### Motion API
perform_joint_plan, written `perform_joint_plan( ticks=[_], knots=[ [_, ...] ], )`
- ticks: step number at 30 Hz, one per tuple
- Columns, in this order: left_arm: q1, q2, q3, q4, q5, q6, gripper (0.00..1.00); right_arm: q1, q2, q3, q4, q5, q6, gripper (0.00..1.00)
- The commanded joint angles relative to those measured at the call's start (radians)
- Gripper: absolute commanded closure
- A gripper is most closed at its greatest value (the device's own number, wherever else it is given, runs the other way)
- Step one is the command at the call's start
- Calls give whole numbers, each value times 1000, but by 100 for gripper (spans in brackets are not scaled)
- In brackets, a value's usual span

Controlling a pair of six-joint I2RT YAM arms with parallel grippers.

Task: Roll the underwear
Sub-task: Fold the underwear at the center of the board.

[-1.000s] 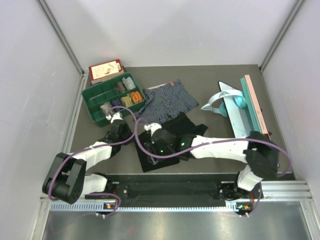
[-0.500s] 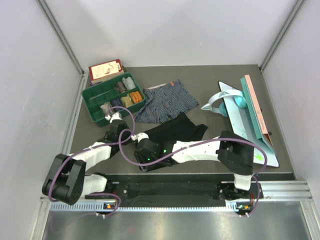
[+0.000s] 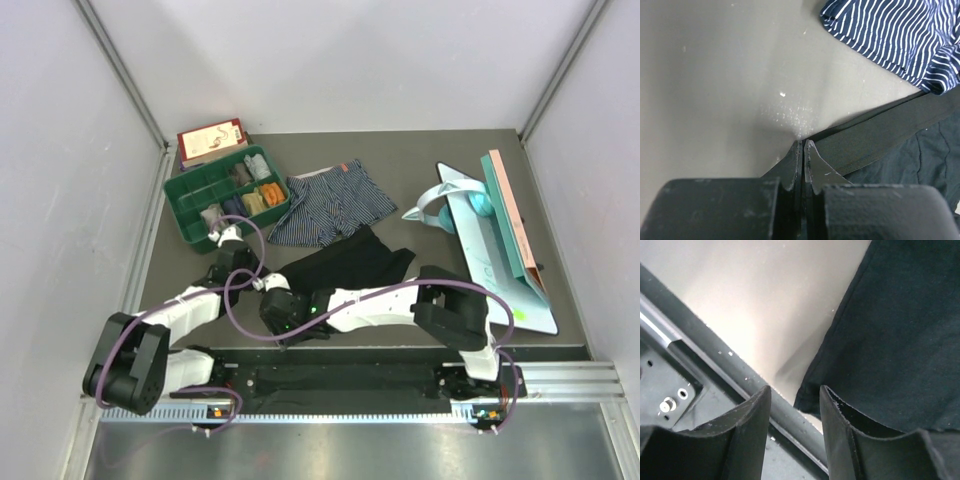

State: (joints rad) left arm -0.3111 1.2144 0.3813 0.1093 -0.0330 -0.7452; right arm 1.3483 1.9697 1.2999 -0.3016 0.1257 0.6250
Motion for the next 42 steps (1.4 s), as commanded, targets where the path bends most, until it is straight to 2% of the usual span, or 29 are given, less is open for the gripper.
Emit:
perform_joint_plan(
  ticks=[1, 6, 8, 11, 12, 13, 18, 21, 26, 34, 42],
  knots=[
    [3, -33, -9, 33, 16, 1, 100, 26, 34, 42, -68, 57, 10, 57],
    [3, -46, -15, 35, 19, 1, 100, 29, 60, 44, -114, 71, 25, 63],
    [3, -50, -19, 33, 21, 3, 100, 32, 67, 38, -120, 66, 28, 70],
    [3, -52, -25, 43, 21, 1, 100, 32, 80, 26, -110, 45, 22, 86],
    [3, -52, -27, 44, 19, 3, 100, 32, 80, 24, -93, 34, 19, 96],
    [3, -49, -27, 46, 15, 3, 100, 34, 80, 24, -82, 22, 4, 100],
    [4, -68, -25, 0, -27, 6, 100, 32, 48, 12, 7, -86, -33, 100],
    [4, -147, -25, -77, -79, 10, 100, 37, 14, -4, 85, -184, -31, 100],
    [3, -312, -18, -209, -140, 29, 100, 52, -26, -2, 142, -259, -13, 100],
    [4, -420, -19, -330, -120, 69, 100, 49, -126, -68, 157, -224, 15, 100],
    [3, -426, 36, -341, -38, 38, 100, -20, -248, -175, 134, -179, 25, 100]
  ],
)
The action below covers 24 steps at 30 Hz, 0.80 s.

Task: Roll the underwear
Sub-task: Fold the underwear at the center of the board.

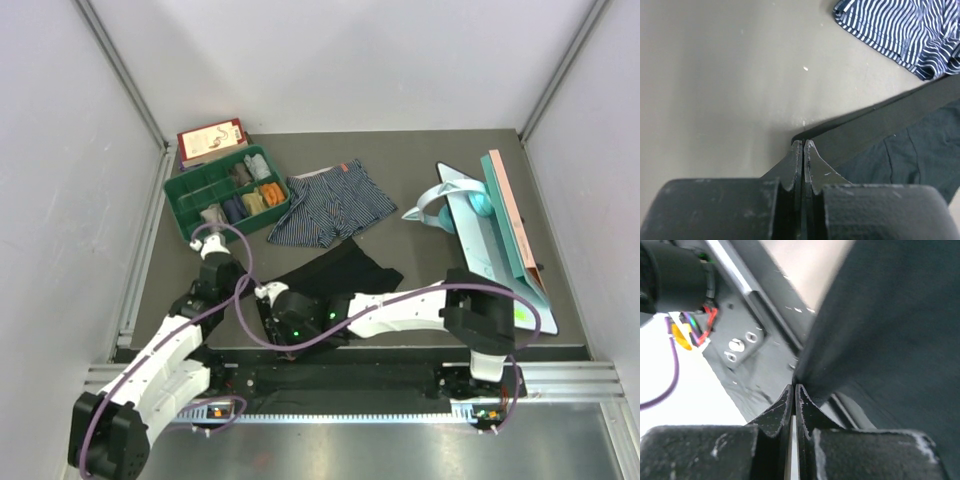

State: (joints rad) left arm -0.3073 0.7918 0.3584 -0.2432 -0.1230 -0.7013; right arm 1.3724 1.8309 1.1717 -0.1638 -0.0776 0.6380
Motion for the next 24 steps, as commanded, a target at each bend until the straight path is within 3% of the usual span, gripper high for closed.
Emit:
perform_joint_plan(
  ticks=[1, 5, 9, 15, 24],
  knots=[
    [-1, 10, 63, 19, 63, -18, 100, -56, -128, -76, -12, 38, 8, 100],
    [-15, 69, 89, 87, 103, -50, 100, -121, -220, -141, -51, 67, -12, 100],
    [-102, 162, 148, 171, 94, -76, 100, -182, -297, -184, -109, 97, -34, 100],
    [-208, 364, 290, 217, 16, -84, 100, -303, -445, -273, -193, 122, -55, 100],
    [-266, 651, 479, 297, 26, -87, 100, -516, -575, -365, -259, 116, -135, 100]
  ],
)
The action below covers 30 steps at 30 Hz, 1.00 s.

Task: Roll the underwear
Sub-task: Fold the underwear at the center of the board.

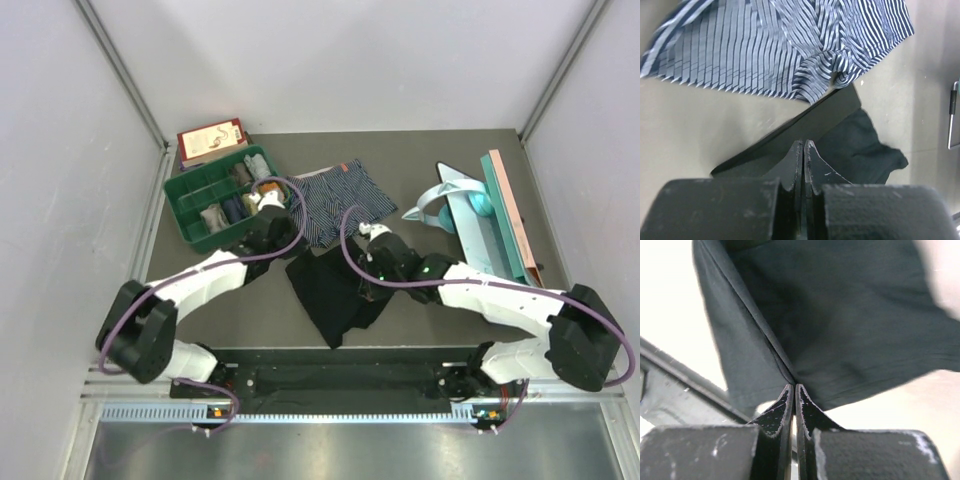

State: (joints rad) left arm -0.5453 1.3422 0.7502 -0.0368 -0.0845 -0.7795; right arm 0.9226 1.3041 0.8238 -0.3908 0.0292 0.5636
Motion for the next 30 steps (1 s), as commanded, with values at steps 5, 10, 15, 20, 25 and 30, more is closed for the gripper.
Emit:
perform_joint_plan(
  ticks=[5, 10, 15, 20, 25, 30],
  knots=[
    [-41, 215, 185, 106, -11, -15, 100, -155, -51, -18, -49, 9, -105, 100],
    [-54, 308, 265, 104, -4, -15, 100, -203, -39, -18, -46, 15, -131, 100],
    [-58, 388, 323, 101, -3, 3, 100, -245, -2, -18, -36, 14, -157, 100],
    [-61, 442, 360, 97, -1, 8, 100, -281, 26, -15, -37, 23, -174, 100],
    [-62, 482, 396, 100, -1, 8, 100, -303, 55, -8, -37, 44, -191, 100],
    [-65, 512, 423, 92, -3, 10, 100, -320, 78, 1, -34, 63, -205, 100]
  ],
)
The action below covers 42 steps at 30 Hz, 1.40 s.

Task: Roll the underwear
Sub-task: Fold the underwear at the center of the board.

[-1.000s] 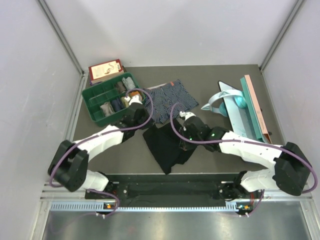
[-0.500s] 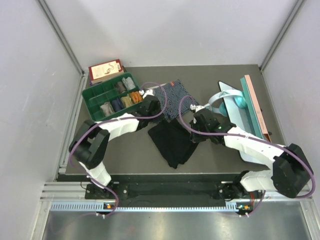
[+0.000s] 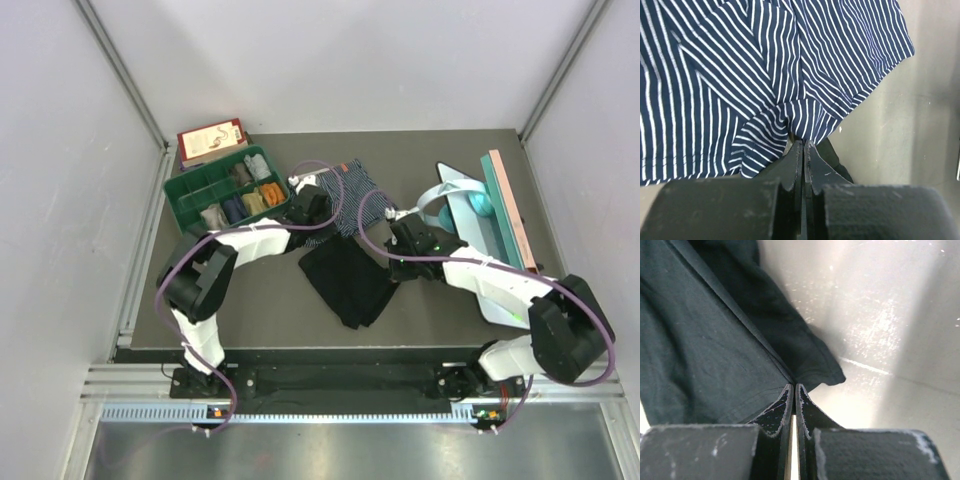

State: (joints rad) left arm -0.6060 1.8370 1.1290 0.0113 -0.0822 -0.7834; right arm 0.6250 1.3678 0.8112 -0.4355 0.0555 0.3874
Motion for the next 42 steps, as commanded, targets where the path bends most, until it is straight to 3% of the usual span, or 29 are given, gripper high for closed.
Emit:
perform_joint_plan(
  ticks=[1, 8, 10, 11, 13, 14, 16, 20, 24, 31, 42],
  knots=[
    [-5, 25, 48, 49, -2, 12, 100, -27, 16, 16, 11, 41, -31, 100],
    [-5, 42, 66, 55, 35, 22, 100, -42, 45, 26, 15, 69, -35, 100],
    [-5, 33, 68, 55, 47, 30, 91, -45, 51, 40, 8, 78, -44, 95],
    [-5, 27, 68, 55, 50, 32, 81, -50, 54, 48, 4, 78, -45, 86],
    [-5, 2, 64, 52, 56, 39, 69, -51, 53, 68, -6, 83, -56, 78],
    [-5, -10, 66, 49, 62, 42, 63, -51, 48, 75, -18, 86, -56, 68],
    [-5, -48, 54, 33, 62, 55, 46, -53, 37, 86, -26, 72, -56, 61],
    [-5, -137, -11, 22, 38, 81, 29, -51, -1, 72, -28, 23, -44, 45],
    [0, -226, -125, 61, 16, 127, 27, -51, -29, 37, -19, -19, -18, 38],
    [20, -257, -333, 212, 62, 216, 30, -51, -42, -56, 18, -52, 45, 36],
    [20, -220, -371, 303, 24, 285, 33, -99, -35, -127, 89, -86, 107, 36]
  ],
)
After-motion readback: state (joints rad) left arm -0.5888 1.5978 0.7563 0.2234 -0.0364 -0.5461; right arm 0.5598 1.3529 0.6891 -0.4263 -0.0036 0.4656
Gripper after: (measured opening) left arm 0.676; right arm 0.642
